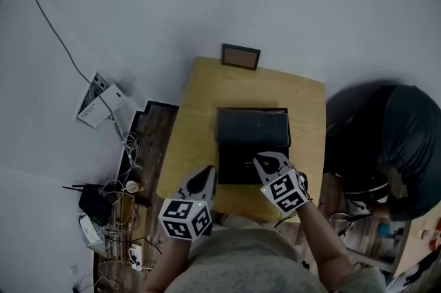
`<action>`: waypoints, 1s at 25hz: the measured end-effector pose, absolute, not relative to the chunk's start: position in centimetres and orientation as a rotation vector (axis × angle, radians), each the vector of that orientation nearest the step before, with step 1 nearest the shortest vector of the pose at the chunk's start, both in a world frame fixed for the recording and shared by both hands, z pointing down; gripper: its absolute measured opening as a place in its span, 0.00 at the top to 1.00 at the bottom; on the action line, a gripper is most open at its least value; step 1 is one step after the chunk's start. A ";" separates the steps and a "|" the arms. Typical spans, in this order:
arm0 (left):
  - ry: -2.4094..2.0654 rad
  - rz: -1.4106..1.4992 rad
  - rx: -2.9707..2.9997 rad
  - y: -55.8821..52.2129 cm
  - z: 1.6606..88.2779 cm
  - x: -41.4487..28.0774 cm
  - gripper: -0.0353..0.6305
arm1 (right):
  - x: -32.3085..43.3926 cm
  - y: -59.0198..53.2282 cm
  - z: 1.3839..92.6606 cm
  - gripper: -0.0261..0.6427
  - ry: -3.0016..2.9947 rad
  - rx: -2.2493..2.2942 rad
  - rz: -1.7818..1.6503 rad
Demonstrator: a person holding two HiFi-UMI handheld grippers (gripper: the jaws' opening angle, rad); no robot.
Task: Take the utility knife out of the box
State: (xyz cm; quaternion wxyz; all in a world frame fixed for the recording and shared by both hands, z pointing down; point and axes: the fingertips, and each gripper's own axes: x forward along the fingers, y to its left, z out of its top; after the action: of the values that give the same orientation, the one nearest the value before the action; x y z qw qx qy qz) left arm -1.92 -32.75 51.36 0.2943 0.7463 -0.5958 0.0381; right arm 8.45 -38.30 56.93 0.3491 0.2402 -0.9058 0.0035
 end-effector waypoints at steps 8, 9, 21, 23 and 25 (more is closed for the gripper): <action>-1.627 0.118 1.917 -32.6 52.1 -2.0 0.94 | 8.5 -37.5 63.5 0.96 -2.182 0.290 -0.086; -1.629 0.121 1.912 -32.6 52.1 -2.0 0.94 | 8.5 -37.4 64.1 0.96 -2.164 0.254 -0.086; -1.649 0.144 1.889 -32.1 52.4 -2.2 0.94 | 9.0 -36.6 68.4 0.88 -1.991 0.060 -0.186; -1.650 0.142 1.888 -32.1 52.4 -2.4 0.94 | 8.8 -36.6 68.4 0.88 -1.996 0.059 -0.188; -1.651 0.138 1.887 -32.2 52.5 -2.5 0.94 | 8.7 -36.7 68.5 0.88 -2.002 0.054 -0.174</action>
State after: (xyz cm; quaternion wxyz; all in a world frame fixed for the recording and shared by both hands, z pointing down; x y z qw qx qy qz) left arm -2.52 -32.15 52.53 0.3099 0.7145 -0.6251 0.0523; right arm 8.70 -36.65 68.48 0.5358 0.0227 -0.8409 -0.0732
